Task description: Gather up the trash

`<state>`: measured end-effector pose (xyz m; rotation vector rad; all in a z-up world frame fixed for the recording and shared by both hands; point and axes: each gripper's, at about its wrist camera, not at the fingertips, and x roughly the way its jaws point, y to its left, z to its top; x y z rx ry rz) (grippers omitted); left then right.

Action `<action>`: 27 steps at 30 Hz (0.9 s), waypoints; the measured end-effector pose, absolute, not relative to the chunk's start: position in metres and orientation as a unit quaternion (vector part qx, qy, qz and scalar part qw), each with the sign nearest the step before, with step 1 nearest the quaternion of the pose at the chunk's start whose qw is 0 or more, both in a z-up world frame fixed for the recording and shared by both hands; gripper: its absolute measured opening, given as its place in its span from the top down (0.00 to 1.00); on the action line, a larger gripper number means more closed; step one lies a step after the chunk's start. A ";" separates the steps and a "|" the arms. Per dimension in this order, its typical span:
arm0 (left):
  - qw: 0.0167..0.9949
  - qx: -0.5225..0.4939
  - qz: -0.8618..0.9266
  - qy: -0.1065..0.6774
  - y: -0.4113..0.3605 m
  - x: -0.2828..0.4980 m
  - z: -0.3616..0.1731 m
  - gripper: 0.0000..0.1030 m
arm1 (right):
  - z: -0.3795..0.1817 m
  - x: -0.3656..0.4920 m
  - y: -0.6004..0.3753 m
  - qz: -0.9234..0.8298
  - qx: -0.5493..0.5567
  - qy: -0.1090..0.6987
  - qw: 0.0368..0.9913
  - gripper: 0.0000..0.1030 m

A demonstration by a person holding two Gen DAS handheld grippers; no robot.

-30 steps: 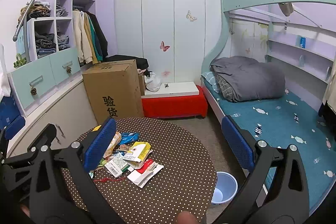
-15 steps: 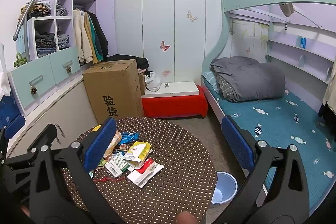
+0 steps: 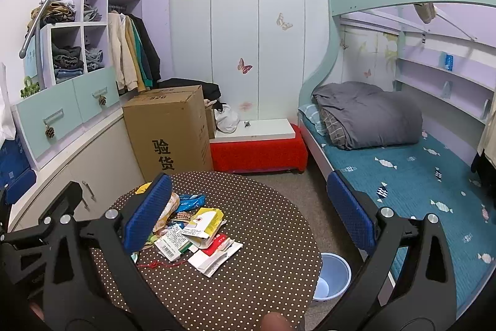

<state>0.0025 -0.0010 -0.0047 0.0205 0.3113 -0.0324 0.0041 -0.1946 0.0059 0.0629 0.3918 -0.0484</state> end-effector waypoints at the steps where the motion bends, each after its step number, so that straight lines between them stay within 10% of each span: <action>1: 0.988 0.010 -0.016 0.156 0.000 0.003 -0.005 0.04 | 0.005 0.004 -0.195 -0.024 0.031 0.196 0.980 0.05; 27: 0.956 0.005 0.026 0.292 0.057 0.052 -0.100 0.04 | -0.116 0.089 -0.196 -0.014 0.044 0.370 0.928 0.05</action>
